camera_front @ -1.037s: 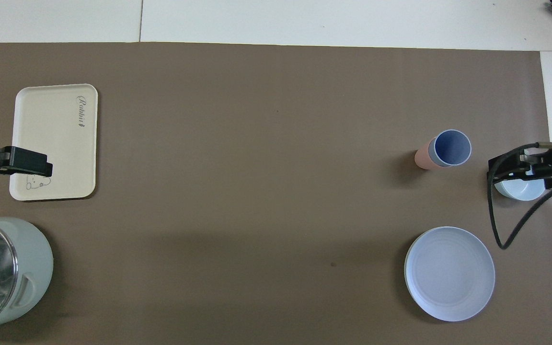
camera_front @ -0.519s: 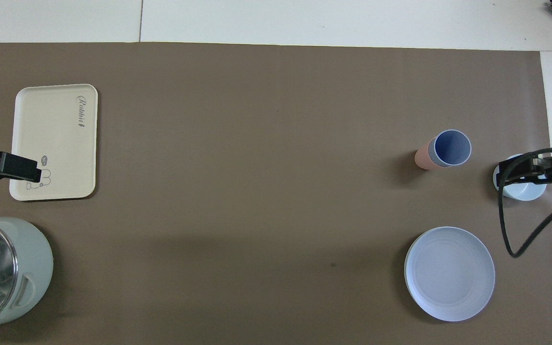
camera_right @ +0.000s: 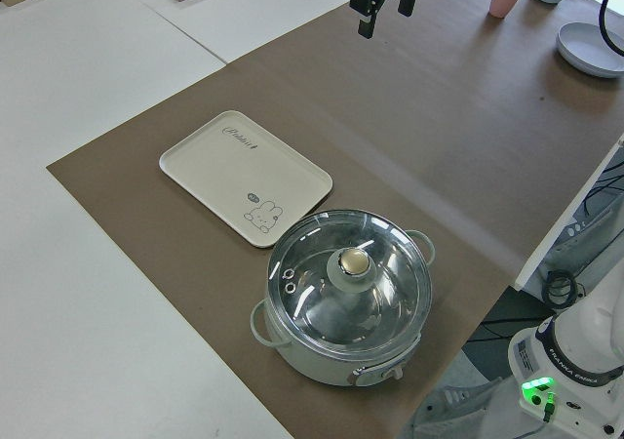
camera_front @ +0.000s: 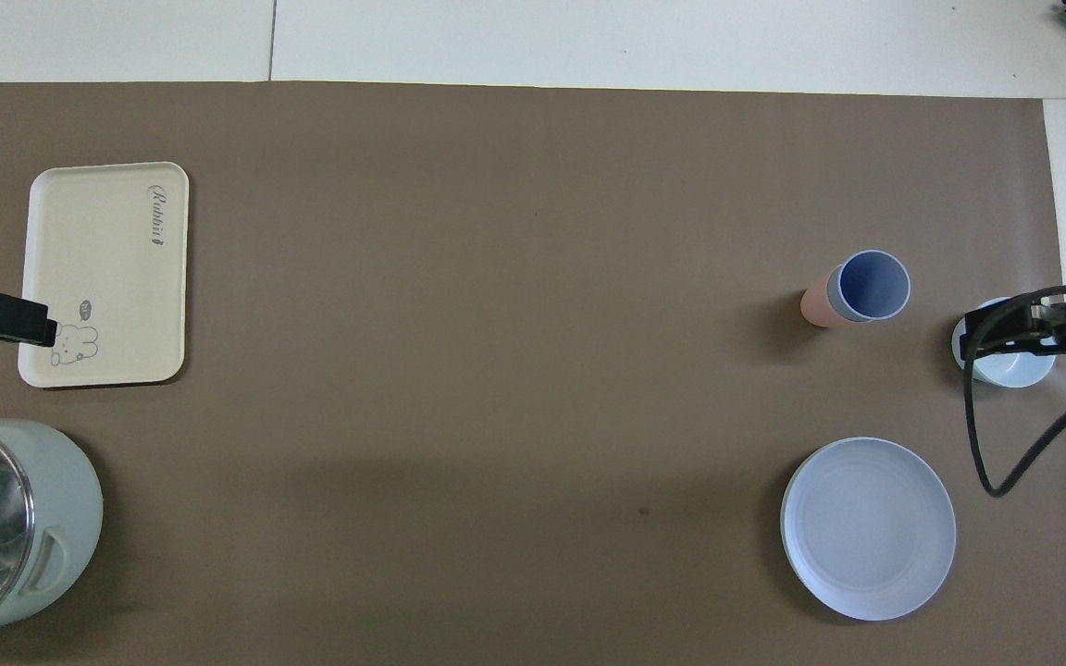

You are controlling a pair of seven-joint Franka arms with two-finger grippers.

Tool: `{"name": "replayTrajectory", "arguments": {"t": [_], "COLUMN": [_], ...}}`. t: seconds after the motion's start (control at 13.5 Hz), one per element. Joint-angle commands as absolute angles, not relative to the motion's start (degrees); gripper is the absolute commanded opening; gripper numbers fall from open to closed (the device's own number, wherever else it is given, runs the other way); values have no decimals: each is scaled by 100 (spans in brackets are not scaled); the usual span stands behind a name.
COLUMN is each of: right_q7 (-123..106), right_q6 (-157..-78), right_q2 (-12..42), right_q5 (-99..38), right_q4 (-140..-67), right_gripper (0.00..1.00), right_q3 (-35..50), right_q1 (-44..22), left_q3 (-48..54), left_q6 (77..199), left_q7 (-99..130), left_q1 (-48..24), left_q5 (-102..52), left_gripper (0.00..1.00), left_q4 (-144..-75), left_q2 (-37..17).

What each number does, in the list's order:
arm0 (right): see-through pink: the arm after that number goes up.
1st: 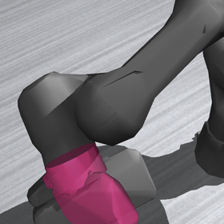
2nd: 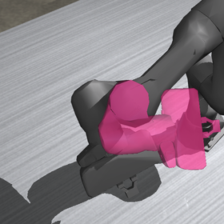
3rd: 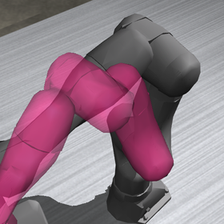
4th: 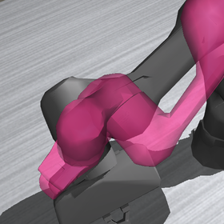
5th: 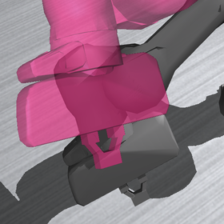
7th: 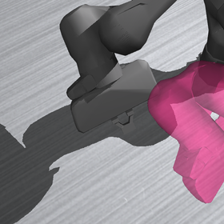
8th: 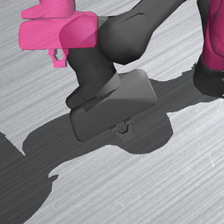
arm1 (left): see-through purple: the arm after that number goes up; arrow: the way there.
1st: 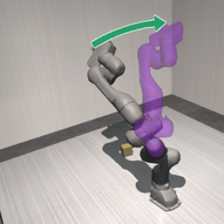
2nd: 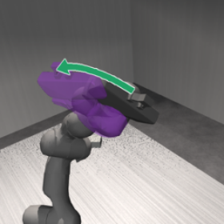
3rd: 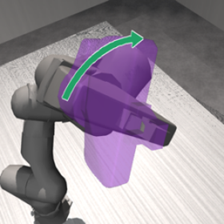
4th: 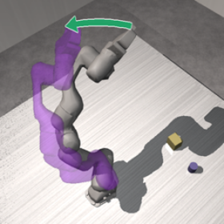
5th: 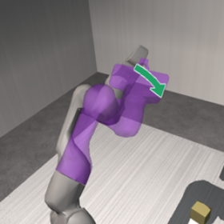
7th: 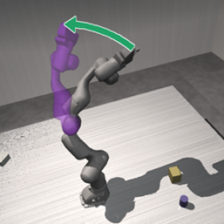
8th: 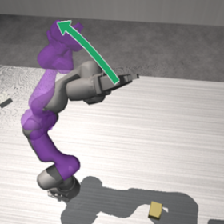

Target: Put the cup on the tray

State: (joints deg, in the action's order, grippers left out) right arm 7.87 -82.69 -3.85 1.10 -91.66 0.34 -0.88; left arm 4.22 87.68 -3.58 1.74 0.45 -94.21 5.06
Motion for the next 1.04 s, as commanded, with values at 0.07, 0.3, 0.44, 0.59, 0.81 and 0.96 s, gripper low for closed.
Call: {"name": "replayTrajectory", "arguments": {"t": [0.07, 0.3, 0.44, 0.59, 0.81, 0.96], "right_q7": [817, 817, 817, 826, 1167, 1536], "right_q6": [-8235, -8244, -8235, -8235, -8848, -9000], "right_q2": [-466, -466, -466, -501, -466, -431], "right_q5": [0, 0, 0, 0, -9, -9], "right_q4": [-9255, -9255, -9255, -9272, -9281, -9281], "right_gripper": [100, 100, 100, 100, 97, 97], "right_q3": [62, 62, 62, 53, 44, 44], "right_q1": [-18, -26, -26, 0, 79, 263], "left_q3": [536, 536, 536, 545, 545, 562], "left_q6": [8877, 9026, 9061, 9167, 9141, 9140], "left_q7": [-422, -422, -404, -387, -404, -413], "left_q1": [167, 158, 158, 158, 158, 106], "left_q5": [167, 158, 158, 158, 158, 158], "left_gripper": [100, 100, 100, 100, 100, 100], "left_q4": [-9431, -9544, -9545, -9562, -9633, -9642], "left_q2": [527, 562, 563, 562, 571, 571]}}
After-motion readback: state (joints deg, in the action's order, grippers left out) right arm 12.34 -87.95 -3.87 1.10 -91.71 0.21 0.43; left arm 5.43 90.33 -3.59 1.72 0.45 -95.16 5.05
